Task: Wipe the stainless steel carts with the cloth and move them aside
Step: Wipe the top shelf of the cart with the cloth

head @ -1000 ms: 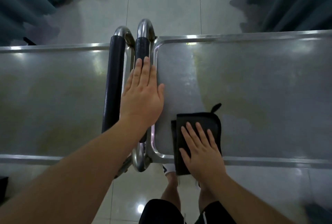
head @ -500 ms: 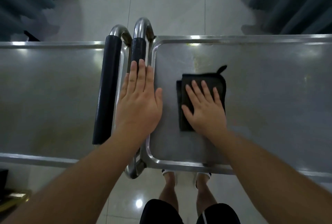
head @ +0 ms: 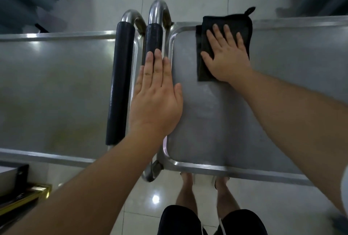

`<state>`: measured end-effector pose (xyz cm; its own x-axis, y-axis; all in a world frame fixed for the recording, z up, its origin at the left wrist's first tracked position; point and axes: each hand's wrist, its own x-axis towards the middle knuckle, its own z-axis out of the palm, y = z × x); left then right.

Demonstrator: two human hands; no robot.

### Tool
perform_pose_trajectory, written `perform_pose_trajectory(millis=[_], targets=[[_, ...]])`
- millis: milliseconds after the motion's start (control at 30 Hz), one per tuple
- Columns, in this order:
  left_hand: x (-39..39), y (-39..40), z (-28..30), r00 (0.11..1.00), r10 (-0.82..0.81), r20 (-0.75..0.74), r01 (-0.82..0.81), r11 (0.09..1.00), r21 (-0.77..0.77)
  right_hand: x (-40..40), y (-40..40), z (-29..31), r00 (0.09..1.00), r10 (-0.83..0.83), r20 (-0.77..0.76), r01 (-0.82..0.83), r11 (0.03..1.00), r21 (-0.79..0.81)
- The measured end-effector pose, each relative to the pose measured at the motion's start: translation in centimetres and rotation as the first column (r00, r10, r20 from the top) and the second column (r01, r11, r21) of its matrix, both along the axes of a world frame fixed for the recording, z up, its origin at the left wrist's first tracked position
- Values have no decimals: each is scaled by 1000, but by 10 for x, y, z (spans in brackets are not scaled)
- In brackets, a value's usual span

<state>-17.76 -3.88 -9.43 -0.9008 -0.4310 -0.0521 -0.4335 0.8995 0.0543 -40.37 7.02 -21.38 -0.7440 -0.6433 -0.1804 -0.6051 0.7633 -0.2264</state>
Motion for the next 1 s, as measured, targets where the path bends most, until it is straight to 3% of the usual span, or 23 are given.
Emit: perform_pose_trajectory(millis=[167,500,767,1000], targets=[[0,-2,-1,1000,-14,11,14,1000,-10,71,56,-1,998,-54,-9,54,998,10],[0,-1,-8,1000,-16,14,16,998,-55,220,226,-4,999,34,15,-36,992,120],[4,-3,-13,1000,-1,-29,0,998,-58,192,228,-7,993,112,26,-114,986,119],[5,-1,-13,1000,2,-22,-4,997,-82,63,160,-4,1000,-1,-24,2,997,72]])
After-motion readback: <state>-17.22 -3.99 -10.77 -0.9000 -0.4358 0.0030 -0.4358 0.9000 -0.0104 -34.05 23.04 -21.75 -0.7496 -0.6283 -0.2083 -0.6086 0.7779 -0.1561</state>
